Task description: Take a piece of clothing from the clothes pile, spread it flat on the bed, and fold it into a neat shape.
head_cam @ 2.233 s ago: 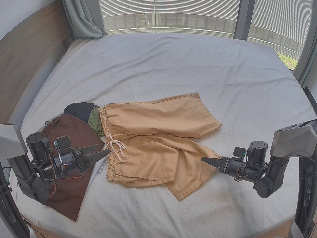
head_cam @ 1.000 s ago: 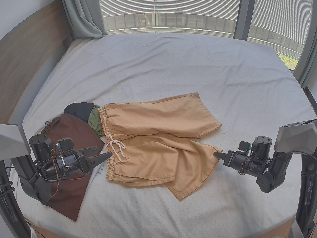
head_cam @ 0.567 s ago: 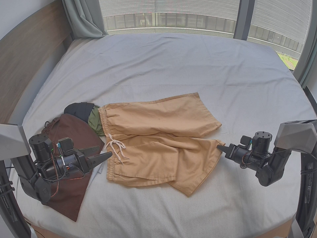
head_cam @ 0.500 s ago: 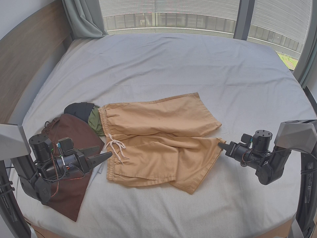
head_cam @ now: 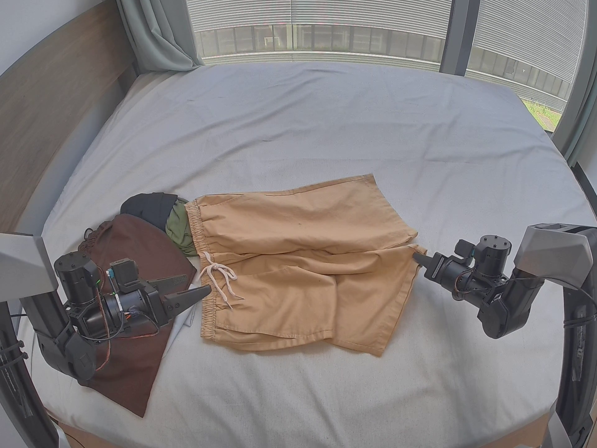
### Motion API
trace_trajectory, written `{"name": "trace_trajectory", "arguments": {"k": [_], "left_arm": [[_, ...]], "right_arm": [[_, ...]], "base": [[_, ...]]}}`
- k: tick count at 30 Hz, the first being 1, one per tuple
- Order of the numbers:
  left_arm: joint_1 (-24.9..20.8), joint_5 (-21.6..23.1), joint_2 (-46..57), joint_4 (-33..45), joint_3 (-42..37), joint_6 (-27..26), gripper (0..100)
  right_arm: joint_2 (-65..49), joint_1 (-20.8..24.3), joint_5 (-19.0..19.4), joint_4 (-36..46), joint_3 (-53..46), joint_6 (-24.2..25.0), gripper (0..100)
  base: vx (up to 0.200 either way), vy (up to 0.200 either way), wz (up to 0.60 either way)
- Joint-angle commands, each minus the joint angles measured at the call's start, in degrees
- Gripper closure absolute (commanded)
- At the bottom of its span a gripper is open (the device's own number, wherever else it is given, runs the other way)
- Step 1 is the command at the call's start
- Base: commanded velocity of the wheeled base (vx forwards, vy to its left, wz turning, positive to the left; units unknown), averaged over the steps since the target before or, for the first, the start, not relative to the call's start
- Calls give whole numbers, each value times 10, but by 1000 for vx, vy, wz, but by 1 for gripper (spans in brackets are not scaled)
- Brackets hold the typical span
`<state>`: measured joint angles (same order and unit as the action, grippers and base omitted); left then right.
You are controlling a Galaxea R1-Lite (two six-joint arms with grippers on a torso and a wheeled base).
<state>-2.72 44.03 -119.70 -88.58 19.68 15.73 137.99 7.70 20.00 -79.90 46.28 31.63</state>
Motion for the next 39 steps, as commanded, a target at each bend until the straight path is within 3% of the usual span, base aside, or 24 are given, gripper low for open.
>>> {"name": "trace_trajectory", "arguments": {"k": [1,6,14,26,29,30,39], "left_arm": [[1,0,-1,0,1,0,0],[2,0,0,0,1,0,0],[3,0,1,0,5,1,0],[3,3,-4,0,16,-2,0],[3,22,-1,0,16,-3,0],[4,25,-1,0,17,-3,0],[12,34,3,0,21,-4,0]], "right_arm": [[8,0,0,-3,10,0,100],[18,0,-5,-7,30,0,100],[52,13,-60,-11,72,0,100],[59,14,-60,-31,74,-1,100],[58,14,-59,-39,73,-2,100],[57,13,-59,-39,74,-2,0],[-4,12,-52,-40,32,-6,0]], "base": [[0,0,0],[0,0,0],[0,0,0],[0,0,0],[0,0,0],[0,0,0],[0,0,0]]}}
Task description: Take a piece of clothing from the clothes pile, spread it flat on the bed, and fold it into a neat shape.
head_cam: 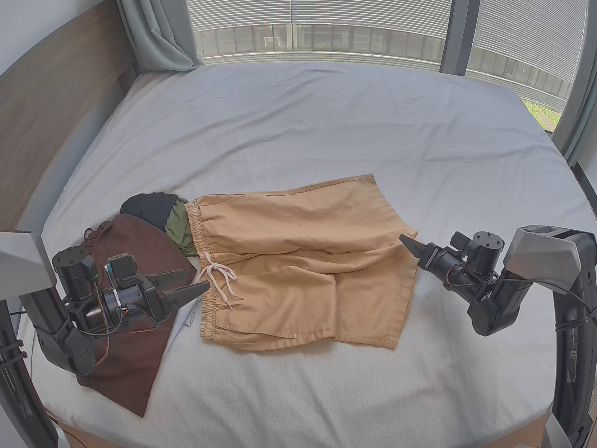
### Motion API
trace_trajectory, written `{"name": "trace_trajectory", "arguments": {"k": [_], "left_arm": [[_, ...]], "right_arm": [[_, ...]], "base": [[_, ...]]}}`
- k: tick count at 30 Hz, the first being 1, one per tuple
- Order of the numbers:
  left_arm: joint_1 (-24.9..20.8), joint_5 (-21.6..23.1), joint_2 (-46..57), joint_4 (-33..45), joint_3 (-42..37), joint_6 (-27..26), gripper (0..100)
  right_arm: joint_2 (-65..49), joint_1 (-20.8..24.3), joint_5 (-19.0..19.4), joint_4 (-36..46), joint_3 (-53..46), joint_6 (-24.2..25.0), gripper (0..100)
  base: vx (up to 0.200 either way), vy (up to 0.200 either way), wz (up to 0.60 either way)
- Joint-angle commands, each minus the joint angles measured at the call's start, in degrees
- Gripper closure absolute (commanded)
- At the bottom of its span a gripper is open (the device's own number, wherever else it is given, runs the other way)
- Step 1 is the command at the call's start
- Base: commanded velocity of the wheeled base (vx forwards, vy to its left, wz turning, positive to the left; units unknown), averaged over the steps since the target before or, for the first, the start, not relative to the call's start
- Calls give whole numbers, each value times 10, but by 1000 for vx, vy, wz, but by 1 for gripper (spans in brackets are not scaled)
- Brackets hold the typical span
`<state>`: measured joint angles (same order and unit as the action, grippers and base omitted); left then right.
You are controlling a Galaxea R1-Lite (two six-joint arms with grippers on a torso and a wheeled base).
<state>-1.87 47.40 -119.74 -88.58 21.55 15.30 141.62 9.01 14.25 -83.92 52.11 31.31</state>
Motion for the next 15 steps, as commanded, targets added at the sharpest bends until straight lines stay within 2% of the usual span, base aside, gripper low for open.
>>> {"name": "trace_trajectory", "arguments": {"k": [1,11,15], "left_arm": [[5,1,3,0,2,0,0],[5,1,0,0,-9,3,0],[5,1,1,0,-17,3,0]], "right_arm": [[-57,-2,16,0,-40,-4,0],[-117,7,28,7,-92,-16,0],[-121,26,61,4,-146,-68,0]], "base": [[0,0,0],[0,0,0],[0,0,0]]}}
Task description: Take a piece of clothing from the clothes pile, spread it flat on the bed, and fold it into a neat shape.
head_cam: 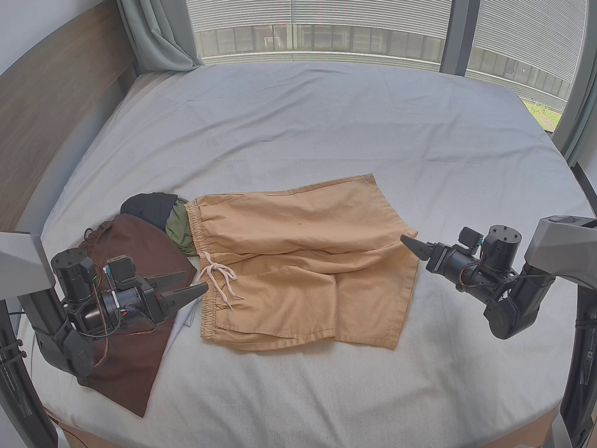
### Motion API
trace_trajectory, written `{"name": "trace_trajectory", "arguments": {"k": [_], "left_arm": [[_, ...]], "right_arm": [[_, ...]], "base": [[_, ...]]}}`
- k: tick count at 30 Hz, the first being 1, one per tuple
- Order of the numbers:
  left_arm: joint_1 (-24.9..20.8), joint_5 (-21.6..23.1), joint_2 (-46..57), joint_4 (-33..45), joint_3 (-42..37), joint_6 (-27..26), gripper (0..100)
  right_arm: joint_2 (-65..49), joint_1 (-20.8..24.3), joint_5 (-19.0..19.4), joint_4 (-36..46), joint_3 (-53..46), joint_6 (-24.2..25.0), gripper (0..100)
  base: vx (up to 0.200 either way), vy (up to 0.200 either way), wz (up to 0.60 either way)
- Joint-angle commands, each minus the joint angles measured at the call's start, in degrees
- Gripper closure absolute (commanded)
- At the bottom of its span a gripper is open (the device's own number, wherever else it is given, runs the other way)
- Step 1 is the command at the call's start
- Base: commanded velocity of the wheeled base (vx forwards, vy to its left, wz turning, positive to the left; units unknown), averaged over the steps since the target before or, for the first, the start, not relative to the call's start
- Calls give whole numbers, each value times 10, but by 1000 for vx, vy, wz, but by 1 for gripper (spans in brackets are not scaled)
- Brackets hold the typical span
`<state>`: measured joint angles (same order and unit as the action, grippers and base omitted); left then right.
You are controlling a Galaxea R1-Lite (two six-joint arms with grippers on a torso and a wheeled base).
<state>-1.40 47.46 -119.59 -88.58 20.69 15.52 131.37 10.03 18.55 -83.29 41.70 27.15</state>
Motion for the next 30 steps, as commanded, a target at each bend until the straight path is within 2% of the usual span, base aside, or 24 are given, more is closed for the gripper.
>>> {"name": "trace_trajectory", "arguments": {"k": [1,6,30], "left_arm": [[0,1,-1,0,-8,0,0],[-1,2,-11,0,-11,0,0],[12,-1,-86,0,-13,-2,0]], "right_arm": [[-18,19,23,-5,-50,-32,0],[-18,37,29,-17,-60,-45,0],[-12,40,29,-30,-60,-46,0]], "base": [[0,0,0],[0,0,0],[0,0,0]]}}
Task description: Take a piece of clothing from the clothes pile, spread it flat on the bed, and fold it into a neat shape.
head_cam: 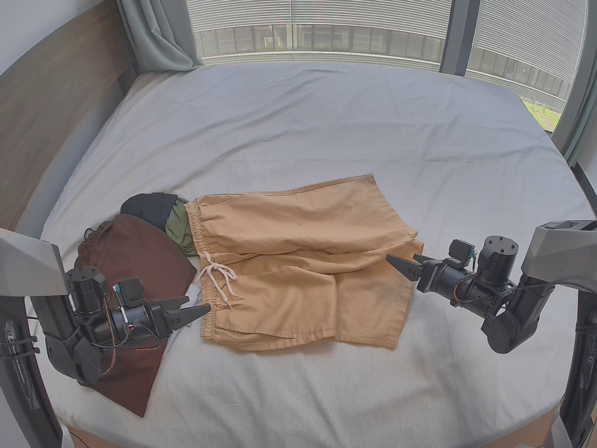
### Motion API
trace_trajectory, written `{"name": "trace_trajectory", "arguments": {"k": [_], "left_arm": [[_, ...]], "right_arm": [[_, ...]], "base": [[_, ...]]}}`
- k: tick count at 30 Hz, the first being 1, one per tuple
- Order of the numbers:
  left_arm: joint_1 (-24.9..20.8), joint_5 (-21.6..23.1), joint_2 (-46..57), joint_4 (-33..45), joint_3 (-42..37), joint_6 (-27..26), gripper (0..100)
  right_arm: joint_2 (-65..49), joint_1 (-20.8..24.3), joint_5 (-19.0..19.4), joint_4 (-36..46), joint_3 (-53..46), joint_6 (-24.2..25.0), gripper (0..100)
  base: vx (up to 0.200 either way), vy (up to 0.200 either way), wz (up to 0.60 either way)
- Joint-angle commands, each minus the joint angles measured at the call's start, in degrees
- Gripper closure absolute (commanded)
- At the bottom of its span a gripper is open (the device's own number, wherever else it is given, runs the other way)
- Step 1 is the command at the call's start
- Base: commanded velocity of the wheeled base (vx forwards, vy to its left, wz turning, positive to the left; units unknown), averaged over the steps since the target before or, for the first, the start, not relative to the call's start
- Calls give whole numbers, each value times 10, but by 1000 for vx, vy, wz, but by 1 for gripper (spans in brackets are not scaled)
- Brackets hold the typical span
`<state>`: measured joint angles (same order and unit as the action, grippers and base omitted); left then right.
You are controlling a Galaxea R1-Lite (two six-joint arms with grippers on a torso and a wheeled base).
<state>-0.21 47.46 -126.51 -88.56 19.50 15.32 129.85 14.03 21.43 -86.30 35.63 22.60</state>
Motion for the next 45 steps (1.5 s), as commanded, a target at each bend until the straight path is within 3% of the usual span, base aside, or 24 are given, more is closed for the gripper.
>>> {"name": "trace_trajectory", "arguments": {"k": [1,32,41,45], "left_arm": [[0,-1,-19,0,0,0,0],[7,-7,-143,0,41,-6,0],[-10,-11,-161,1,58,-6,0],[-26,-35,-168,1,67,17,0]], "right_arm": [[3,0,-1,0,1,0,0],[11,0,0,-19,1,-8,0],[11,0,0,-19,1,-9,0],[13,0,0,-19,2,-9,0]], "base": [[0,0,0],[0,0,0],[0,0,0],[0,0,0]]}}
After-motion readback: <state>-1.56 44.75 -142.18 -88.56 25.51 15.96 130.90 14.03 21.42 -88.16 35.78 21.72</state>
